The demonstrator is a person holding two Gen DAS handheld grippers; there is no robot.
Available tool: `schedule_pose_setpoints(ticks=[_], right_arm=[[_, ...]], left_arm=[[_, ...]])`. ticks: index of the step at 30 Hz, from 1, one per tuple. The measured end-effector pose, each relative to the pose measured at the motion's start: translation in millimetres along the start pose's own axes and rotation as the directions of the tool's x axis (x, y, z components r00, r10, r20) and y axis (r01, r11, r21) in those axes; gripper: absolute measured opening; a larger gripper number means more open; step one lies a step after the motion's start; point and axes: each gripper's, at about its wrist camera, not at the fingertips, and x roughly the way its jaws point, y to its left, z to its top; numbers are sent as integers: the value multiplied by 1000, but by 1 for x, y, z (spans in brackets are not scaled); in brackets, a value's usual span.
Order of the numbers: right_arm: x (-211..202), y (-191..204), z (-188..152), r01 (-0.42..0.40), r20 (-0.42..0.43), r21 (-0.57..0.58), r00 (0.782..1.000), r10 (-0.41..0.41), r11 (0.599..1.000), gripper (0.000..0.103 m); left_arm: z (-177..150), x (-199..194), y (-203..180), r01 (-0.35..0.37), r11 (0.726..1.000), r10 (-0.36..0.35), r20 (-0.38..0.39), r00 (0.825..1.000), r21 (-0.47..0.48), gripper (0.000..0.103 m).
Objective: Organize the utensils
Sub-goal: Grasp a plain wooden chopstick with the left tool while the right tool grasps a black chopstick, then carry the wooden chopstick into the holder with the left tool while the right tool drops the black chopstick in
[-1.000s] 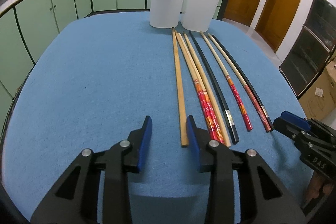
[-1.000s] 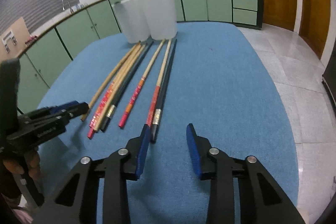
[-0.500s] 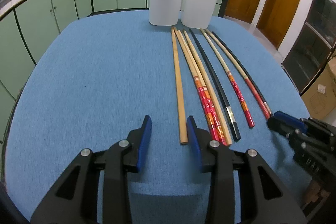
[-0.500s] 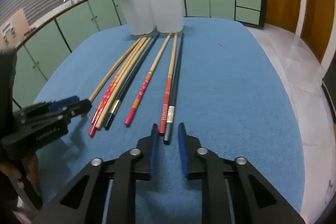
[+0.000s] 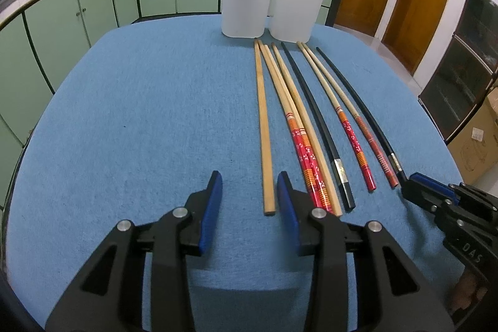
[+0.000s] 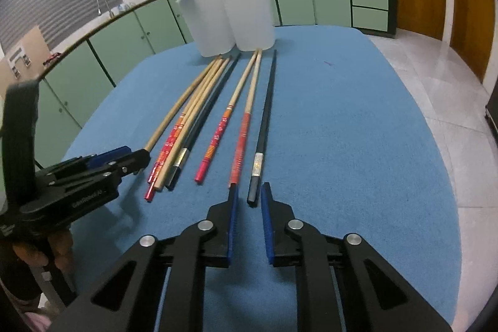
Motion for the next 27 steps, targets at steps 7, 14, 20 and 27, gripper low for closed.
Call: schedule_pose_setpoints(ticks=[7,14,20,27], right_arm=[[1,2,-1,50,-12,-25,999,-50,998,15],[4,9,1,78,-12,-50,997,-79,996,17],[5,9,0,104,-8,-54,994,-105,993,11],[0,4,1,94,-1,-24,996,-94,995,6]], left_arm=[[-1,-1,0,-10,1000,10,0,1000,-7,32],[0,0,-1,-20,1000,20,-2,1000,-4,32],[0,0,-2,-28,1000,28,0,1000,-13,28],[-3,-4,-7,-9,1000,9,-2,1000,-1,6]])
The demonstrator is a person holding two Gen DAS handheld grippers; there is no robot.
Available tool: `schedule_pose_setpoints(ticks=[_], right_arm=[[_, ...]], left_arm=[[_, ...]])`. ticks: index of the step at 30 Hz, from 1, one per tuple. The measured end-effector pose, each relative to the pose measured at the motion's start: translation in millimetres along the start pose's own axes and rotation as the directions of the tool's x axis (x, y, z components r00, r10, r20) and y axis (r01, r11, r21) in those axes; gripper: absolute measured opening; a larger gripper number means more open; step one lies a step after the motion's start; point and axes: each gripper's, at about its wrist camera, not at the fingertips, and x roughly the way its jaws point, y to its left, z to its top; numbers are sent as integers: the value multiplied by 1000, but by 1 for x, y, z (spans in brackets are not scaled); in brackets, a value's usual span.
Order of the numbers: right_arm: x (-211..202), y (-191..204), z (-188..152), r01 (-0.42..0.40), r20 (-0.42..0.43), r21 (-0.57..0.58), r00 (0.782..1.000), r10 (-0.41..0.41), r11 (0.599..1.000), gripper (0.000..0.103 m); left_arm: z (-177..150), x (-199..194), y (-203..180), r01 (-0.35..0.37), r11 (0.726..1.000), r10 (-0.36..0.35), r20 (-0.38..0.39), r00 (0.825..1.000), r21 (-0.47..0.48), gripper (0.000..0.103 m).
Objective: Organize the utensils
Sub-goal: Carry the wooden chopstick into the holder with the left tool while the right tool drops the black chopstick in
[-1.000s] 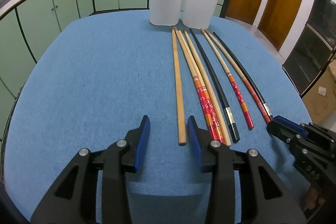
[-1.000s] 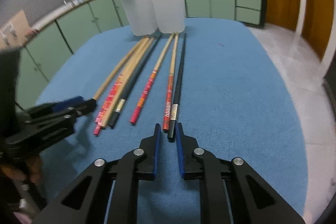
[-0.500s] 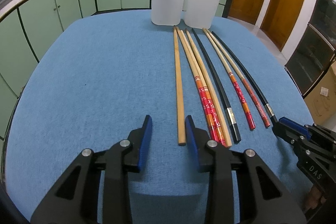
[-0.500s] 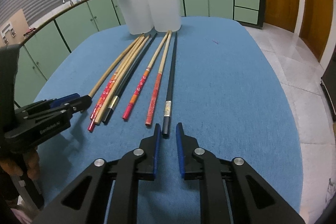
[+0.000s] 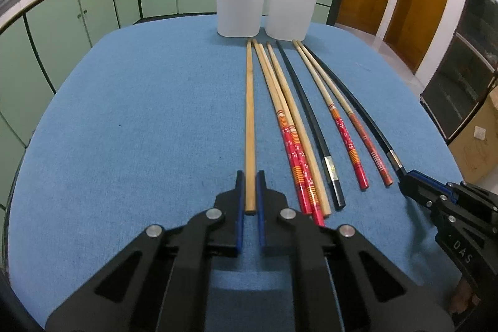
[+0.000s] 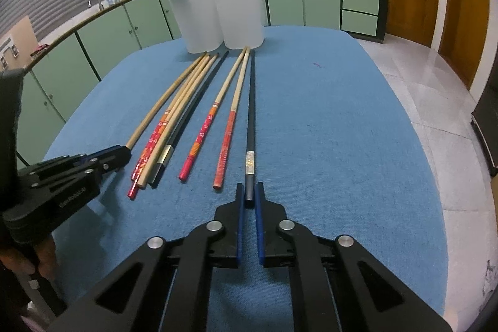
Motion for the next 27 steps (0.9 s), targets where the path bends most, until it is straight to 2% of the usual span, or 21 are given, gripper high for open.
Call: schedule_pose_setpoints(ticks=[6,13,19,27], right_arm=[[-23,-7,8,-3,42,4,999,2,1000,6],[-59,-12,28,-13,133,-4,991,13,1000,6],[-93,-14,51,-40,225,-14,973,42,999,6],[-124,-22,95,-82,308,-35,947,89,996,6]], left_arm=[[3,-24,1,-11,999,10,17,1000,34,6],[25,-78,6,-32,997,24,113,993,69,6],[47,-122,7,-20,997,4,220,975,71,6],[83,-146,7,24,998,-43,299,953,66,6]])
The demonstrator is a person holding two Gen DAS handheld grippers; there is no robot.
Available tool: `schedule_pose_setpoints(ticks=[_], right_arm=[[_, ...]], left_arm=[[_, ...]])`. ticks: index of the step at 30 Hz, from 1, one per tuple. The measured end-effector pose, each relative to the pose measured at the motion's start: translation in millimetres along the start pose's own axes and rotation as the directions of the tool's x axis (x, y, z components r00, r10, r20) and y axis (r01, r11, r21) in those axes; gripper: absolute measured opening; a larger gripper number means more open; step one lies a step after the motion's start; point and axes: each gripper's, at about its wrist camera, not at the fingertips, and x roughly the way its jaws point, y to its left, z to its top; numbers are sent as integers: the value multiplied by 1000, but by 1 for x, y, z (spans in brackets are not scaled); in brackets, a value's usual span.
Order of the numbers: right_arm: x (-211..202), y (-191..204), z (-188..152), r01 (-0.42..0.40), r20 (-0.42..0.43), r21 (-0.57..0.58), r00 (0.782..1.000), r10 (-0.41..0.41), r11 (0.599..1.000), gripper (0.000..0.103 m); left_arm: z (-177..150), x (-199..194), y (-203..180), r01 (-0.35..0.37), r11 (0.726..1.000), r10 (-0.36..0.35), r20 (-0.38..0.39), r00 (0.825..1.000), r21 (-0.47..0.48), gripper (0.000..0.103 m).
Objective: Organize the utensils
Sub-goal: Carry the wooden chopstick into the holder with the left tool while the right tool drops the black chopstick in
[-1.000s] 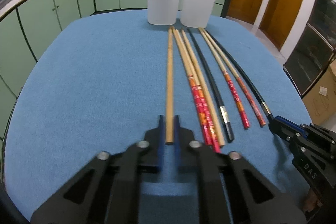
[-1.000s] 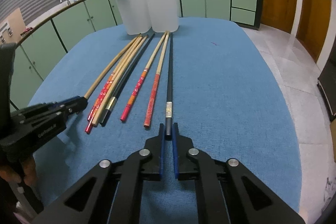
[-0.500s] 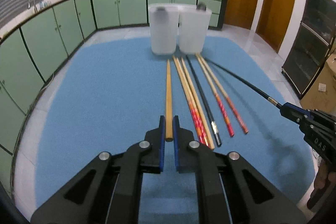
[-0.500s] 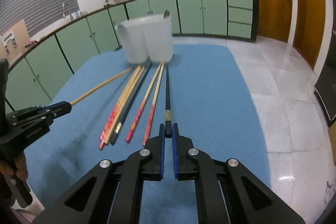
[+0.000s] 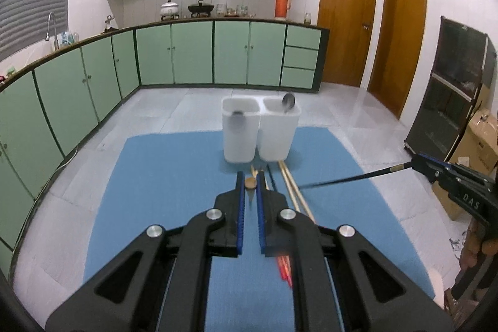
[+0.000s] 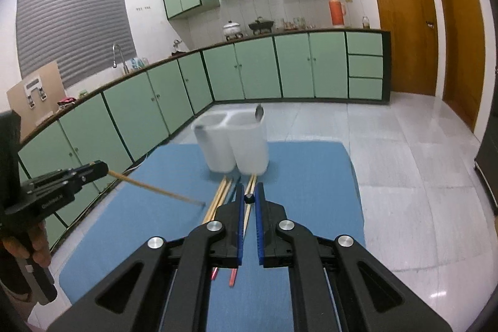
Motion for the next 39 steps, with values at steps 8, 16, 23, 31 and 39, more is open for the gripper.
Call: schedule_pose_setpoints(ticks=[8,16,23,31,39], right_arm=[[1,-2,49,-70,20,-30,997,71,997,6],[4,6,86,-105,43,-91,993,109,990,6],[3,20,143,-106,137,-143,983,126,984,6],[35,27,209,-75,233,-136,967,105,988,6],[115,21,210,-58,178,-101,981,76,993,6]], left_arm=[[31,7,0,50,999,-50,26,998,-9,6],[66,-2,3,56,998,-55,108,993,-5,6],[113,-9,10,35,999,-32,227,973,-9,6],[162,33,7,16,1000,-11,282,959,-19,6],[169,108,4,-6,1000,8,207,978,-12,6]])
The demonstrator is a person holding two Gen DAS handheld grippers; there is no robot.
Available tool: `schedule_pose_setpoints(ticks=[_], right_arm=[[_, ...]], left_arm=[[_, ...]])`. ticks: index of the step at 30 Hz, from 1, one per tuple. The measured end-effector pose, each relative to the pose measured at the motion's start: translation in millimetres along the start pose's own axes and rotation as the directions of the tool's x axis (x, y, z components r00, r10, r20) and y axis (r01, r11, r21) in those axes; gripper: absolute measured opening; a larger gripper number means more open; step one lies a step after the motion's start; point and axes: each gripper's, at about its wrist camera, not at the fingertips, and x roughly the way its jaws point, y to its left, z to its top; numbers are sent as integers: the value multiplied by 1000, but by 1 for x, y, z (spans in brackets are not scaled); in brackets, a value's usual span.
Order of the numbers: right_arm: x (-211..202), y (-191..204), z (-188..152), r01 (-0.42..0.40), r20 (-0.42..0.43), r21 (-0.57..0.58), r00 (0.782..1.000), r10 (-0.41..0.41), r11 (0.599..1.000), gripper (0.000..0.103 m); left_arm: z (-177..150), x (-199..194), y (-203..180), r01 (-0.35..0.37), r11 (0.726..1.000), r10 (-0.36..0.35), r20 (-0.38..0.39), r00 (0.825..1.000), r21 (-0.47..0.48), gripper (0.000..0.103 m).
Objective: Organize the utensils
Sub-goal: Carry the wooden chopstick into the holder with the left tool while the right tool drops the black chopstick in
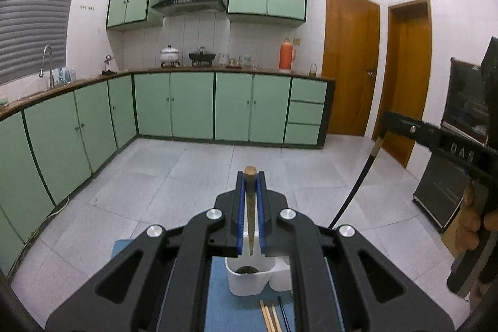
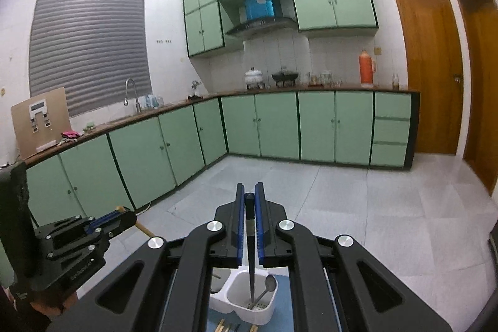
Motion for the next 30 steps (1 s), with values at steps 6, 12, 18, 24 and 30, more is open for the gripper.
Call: schedule_pose_setpoints(ticks=[6,12,18,24,30], right_arm=[[30,-12,-41,-23,-96,44,995,27,999,6],[22,-19,-69,-21,-144,56,989,29,998,34],[-23,-20,-104,21,-111,79,994,-13,997,56],[-63,-10,-156,76,-122,92,990,-65,993,77],[-82,-4,-219,120,-212,148,973,-87,982,82]], left_arm=[[-23,40,4,3,1000,-3,-96,995,5,7],[-45,36,16,0,1000,-2,-117,993,-20,44],[-73,-2,24,-13,999,10,-96,995,-30,56],[-124,-40,25,-37,998,30,-131,991,-46,70],[-186,-57,16,-36,999,34,-258,966,-4,77]])
